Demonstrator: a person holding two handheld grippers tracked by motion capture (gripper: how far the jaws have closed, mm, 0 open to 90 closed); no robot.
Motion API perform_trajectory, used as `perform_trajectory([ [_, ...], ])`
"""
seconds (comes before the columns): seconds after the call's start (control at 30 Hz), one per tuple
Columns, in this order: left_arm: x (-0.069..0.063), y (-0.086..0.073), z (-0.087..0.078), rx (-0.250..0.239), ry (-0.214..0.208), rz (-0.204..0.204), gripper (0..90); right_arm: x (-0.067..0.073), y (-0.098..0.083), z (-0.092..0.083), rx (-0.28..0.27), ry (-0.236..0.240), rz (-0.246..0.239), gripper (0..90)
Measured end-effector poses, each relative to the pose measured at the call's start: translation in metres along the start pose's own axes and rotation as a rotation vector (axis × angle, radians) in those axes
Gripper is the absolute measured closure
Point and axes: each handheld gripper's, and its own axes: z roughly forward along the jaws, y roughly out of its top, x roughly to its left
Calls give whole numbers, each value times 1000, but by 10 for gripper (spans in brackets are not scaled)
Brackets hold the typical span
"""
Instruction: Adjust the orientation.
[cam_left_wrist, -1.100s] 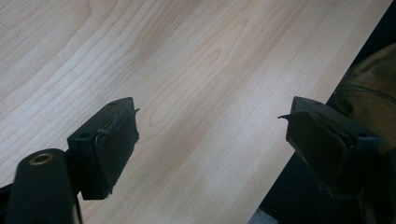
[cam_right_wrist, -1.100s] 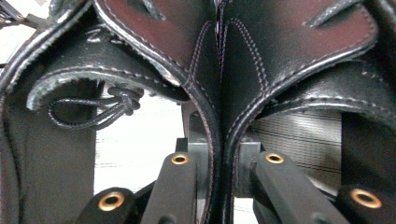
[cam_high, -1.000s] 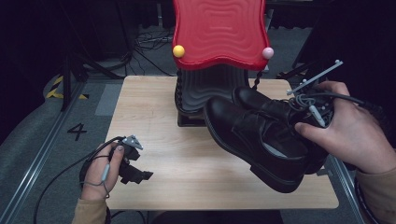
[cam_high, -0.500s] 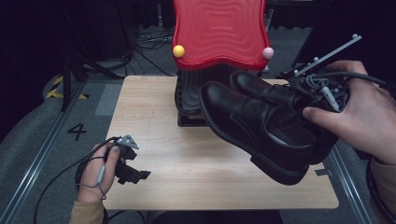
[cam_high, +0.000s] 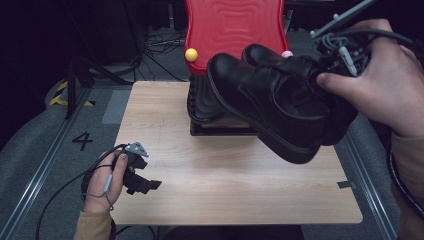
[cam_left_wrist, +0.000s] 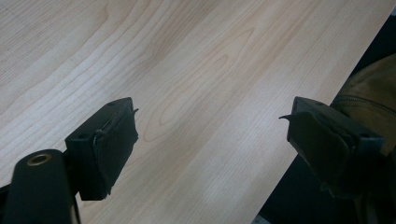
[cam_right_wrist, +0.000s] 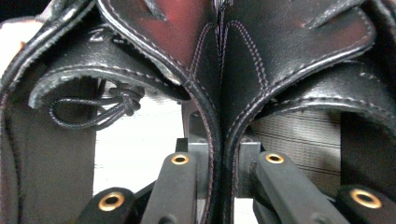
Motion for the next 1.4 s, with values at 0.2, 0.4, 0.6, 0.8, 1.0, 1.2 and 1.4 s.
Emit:
perform_trajectory([
  [0.2, 3, 1, 0, -8, -4, -6, 164, -4, 33, 0, -29, -36, 36, 821],
  [0.4, 6, 0, 0, -10, -8, -5, 164, -9, 68, 3, -53, -67, 71, 821],
  [0.6, 8, -1, 0, -15, -8, -9, 164, -12, 97, 5, -82, -82, 104, 821],
  [0.8, 10, -3, 0, -17, -12, -10, 164, -16, 127, 7, -100, -105, 148, 821],
  [1.0, 13, -5, 0, -25, -15, -26, 164, -20, 150, 11, -113, -141, 173, 819],
  [1.2, 15, -7, 0, -30, -18, -27, 164, -26, 165, 15, -128, -134, 207, 819],
  [1.4, 16, -7, 1, -37, -19, -32, 164, -32, 182, 22, -190, -197, 237, 819],
])
